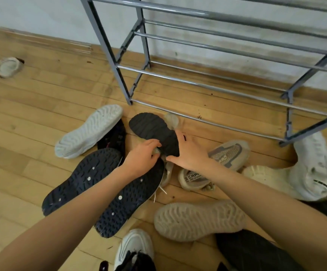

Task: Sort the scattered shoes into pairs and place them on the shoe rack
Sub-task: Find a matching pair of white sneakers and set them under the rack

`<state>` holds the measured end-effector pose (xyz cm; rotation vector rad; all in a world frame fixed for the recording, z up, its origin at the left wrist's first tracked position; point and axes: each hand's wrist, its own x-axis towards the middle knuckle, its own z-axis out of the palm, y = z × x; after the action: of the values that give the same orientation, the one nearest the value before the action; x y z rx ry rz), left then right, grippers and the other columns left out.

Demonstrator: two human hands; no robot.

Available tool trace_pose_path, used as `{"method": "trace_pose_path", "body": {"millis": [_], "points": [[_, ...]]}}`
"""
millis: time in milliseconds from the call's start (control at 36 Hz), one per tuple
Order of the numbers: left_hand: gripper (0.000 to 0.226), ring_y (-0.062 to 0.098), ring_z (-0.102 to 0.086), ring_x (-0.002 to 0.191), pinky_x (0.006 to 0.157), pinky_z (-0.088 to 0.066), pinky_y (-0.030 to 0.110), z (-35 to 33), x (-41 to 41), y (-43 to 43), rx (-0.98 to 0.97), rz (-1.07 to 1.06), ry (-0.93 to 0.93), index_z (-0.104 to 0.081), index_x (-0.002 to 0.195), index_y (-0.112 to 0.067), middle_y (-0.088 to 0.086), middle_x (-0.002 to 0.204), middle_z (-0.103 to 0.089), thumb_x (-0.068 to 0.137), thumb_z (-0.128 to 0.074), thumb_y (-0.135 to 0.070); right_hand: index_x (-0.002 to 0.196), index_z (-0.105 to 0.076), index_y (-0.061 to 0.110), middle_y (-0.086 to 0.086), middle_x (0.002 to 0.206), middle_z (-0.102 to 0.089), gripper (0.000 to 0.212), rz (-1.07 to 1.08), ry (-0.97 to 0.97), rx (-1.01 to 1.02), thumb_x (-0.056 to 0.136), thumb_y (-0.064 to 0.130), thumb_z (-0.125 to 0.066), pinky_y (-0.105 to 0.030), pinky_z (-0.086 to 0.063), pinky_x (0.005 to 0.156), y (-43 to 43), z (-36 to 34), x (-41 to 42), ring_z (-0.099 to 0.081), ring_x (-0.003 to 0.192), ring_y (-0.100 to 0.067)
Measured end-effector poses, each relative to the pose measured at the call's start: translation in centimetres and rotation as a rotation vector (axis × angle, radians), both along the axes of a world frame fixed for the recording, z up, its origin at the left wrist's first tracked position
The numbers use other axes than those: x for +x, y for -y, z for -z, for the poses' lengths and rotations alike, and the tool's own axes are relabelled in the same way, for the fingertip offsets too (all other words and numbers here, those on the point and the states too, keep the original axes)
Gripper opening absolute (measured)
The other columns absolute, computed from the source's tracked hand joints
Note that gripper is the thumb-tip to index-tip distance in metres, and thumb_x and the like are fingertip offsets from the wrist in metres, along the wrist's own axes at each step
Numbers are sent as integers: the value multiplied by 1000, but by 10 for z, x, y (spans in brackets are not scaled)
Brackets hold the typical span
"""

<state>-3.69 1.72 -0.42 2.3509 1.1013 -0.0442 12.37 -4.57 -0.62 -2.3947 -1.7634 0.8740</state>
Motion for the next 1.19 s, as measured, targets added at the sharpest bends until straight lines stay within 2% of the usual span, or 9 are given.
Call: {"method": "trace_pose_path", "body": {"millis": [111, 278, 472, 556, 639, 778, 861, 1028, 1194], "points": [[45, 19, -56, 112, 85, -46, 29, 2, -5, 7, -21, -9, 5, -42, 137, -17, -3, 144, -41, 94, -53, -25, 147, -11, 21, -18, 143, -36, 85, 42, -40, 58, 83, 46, -62, -45, -47, 93, 1, -2, -3, -41, 125, -37], [57, 21, -43, 128, 105, -39, 33, -6, -1, 13, -194, -320, 244, -33, 140, -12, 6, 139, -42, 92, -58, -29, 135, -28, 16, -13, 133, -43, 70, 77, -123, 248, 81, 38, -67, -39, -45, 94, 37, -11, 8, -46, 120, -31], [50, 18, -49, 120, 98, -47, 29, -35, 35, 33, -481, -569, 668, -22, 121, -16, 6, 131, -38, 89, -60, -10, 135, -36, 44, 11, 128, -49, 59, 398, -643, 173, 82, 39, -62, -33, -42, 97, 77, -31, 18, -49, 115, -9], [49, 12, -47, 119, 88, -45, 11, -34, 44, 46, -535, -368, 552, -29, 134, -10, -1, 129, -44, 92, -55, -8, 122, -50, 38, -4, 124, -58, 33, 729, -962, 95, 89, 34, -50, -49, -49, 96, 85, -32, 19, -59, 106, -19], [53, 17, -42, 132, 106, -36, 26, -19, 50, 59, -487, -133, 268, -35, 143, -15, 2, 144, -43, 94, -54, -20, 117, -52, 18, -14, 109, -62, 26, 1058, -1199, 26, 98, 24, -36, -54, -49, 90, 96, -32, 19, -60, 101, -31], [47, 21, -39, 135, 110, -32, 30, -5, 68, 85, -373, 144, 110, -39, 142, -10, 6, 146, -43, 97, -48, -17, 82, -56, 10, -15, 91, -63, 41, 879, -706, -115, 77, 47, -37, -53, -49, 92, 117, -21, 42, -62, 97, -34], [47, 21, -33, 139, 113, -24, 27, -1, 77, 88, -261, 197, 96, -39, 143, -8, 7, 149, -39, 98, -46, -21, 97, -56, -3, -27, 106, -62, 51, 861, -625, -108, 78, 41, -38, -60, -46, 94, 118, -10, 62, -60, 103, -40], [46, 19, -27, 142, 114, -19, 26, -1, 88, 89, -216, 332, 37, -44, 140, -9, 6, 152, -35, 96, -49, -23, 133, -47, 16, -6, 130, -56, 52, 750, -581, -72, 91, 45, -54, -43, -45, 101, 114, -17, 71, -55, 119, -25], [46, 12, -30, 140, 112, -18, 18, -2, 70, 85, -249, 339, 76, -45, 140, -16, -4, 151, -36, 95, -51, -15, 132, -48, 11, -9, 129, -59, 49, 555, -343, -99, 89, 32, -62, -35, -47, 91, 113, -12, 81, -57, 116, -26]]}}
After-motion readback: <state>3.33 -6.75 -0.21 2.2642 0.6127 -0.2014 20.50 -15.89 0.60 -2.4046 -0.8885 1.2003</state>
